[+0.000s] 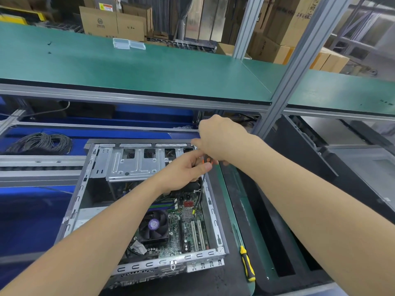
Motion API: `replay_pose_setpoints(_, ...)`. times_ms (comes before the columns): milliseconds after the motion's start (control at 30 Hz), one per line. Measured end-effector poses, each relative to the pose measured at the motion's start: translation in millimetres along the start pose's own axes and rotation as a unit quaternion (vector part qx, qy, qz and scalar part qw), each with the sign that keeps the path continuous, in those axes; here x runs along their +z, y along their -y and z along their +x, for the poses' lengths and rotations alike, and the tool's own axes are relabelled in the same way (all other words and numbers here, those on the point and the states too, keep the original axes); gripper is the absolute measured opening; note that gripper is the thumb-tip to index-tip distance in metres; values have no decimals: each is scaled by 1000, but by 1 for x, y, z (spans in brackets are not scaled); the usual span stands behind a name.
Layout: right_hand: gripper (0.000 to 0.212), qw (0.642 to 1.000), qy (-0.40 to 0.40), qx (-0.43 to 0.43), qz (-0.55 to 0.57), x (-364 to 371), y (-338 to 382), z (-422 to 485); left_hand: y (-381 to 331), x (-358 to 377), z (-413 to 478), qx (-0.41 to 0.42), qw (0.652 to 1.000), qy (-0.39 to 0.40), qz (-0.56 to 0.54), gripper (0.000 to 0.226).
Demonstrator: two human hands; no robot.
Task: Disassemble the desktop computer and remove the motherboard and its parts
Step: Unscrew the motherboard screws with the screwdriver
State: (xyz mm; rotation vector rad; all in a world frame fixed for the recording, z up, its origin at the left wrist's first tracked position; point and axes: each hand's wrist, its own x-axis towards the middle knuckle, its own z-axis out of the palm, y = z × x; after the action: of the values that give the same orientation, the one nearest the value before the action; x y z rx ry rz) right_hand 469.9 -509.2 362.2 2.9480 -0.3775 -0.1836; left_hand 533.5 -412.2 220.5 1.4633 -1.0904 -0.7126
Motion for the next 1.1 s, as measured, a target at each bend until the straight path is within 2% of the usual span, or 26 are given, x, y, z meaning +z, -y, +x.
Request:
replay_pose_setpoints(100, 18, 994, 37, -102, -15, -5, -9, 1, 0, -4, -1, -2, 1000, 13, 1, 22)
replay_pose_setpoints(200, 6, 982, 85, -164, -28, -16, -20, 1, -4, -6, -3, -10, 1000, 13, -20, 23)
replay_pose_setpoints(333, 37, 976, 76, -200, -28, -14, -20, 2, -7, -6, -5, -37, 999, -13, -18, 18)
replay_pose_setpoints(400, 37, 975, 69, -209, -29, -9, -17, 3, -7, -5, -5, -49, 999, -8, 3, 21)
replay_pose_setpoints(500, 27, 973, 103, -207, -29, -12, -17, 2, -4, -5, -5, -53, 998, -13, 16, 22)
replay_pose_setpoints(567, 12, 975, 112, -190, -7, -13, -19, 0, -2, -4, -3, -50, 998, -19, 20, 22)
replay_pose_setpoints(600, 15, 983, 88, -162, -7, -12, -19, 0, -1, -3, -2, -44, 999, -20, 20, 23)
replay_pose_setpoints(667, 51, 996, 1, -59, -68, -7, -15, -2, -1, -1, -1, -26, 999, -16, 14, 23)
replay_pose_setpoints(700, 60, 996, -19, -11, -87, -6, -11, -3, -1, -1, 0, -18, 1000, -9, 5, 24)
replay_pose_setpoints(767, 58, 998, -7, 24, -54, -2, -5, -3, 0, -1, 1, -3, 1000, 9, -12, 25)
replay_pose_setpoints(867, 32, 998, 43, -43, -5, -5, -9, -2, 3, -4, 2, 11, 1000, 15, -11, 30)
replay_pose_setpoints(967, 5, 986, 79, -144, -19, -15, -19, -4, 5, -3, 2, 8, 1000, 18, -13, 26)
replay_pose_setpoints(1100, 30, 977, 93, -193, -17, -12, -25, -2, 7, -3, 1, -11, 1000, 17, -20, 26)
